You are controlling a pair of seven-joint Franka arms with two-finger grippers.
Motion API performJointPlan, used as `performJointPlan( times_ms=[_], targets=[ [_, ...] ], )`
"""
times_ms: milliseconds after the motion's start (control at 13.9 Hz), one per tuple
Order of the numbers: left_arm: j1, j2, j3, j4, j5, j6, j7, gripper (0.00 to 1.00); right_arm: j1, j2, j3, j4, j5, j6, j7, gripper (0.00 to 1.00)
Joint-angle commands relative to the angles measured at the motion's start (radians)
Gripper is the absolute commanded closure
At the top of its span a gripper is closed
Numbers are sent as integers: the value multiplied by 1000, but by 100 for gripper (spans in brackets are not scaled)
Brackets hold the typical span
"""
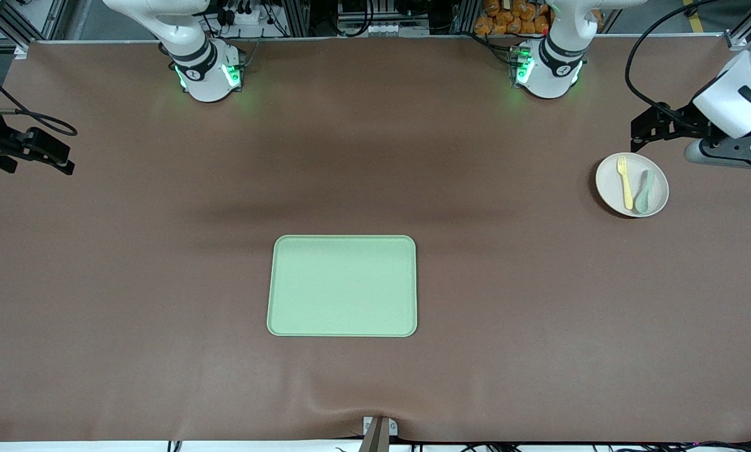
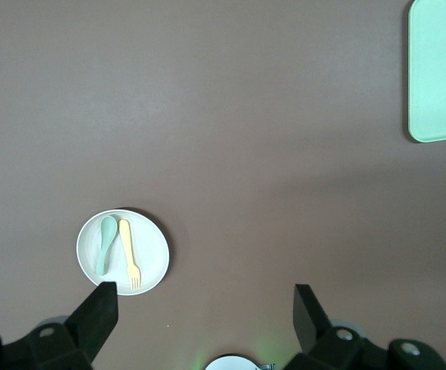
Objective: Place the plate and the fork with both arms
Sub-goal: 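Move the left gripper toward the white plate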
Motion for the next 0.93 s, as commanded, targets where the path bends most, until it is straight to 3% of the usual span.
performJointPlan(
  times_ms=[0, 860],
  targets=[
    [7, 4, -11, 16, -14, -21, -4, 0, -2, -2, 3, 0, -17, -4, -11, 0],
    [221, 102, -3, -94, 8, -21, 7, 0, -4, -1, 3, -1, -17, -6, -11, 0]
  ],
)
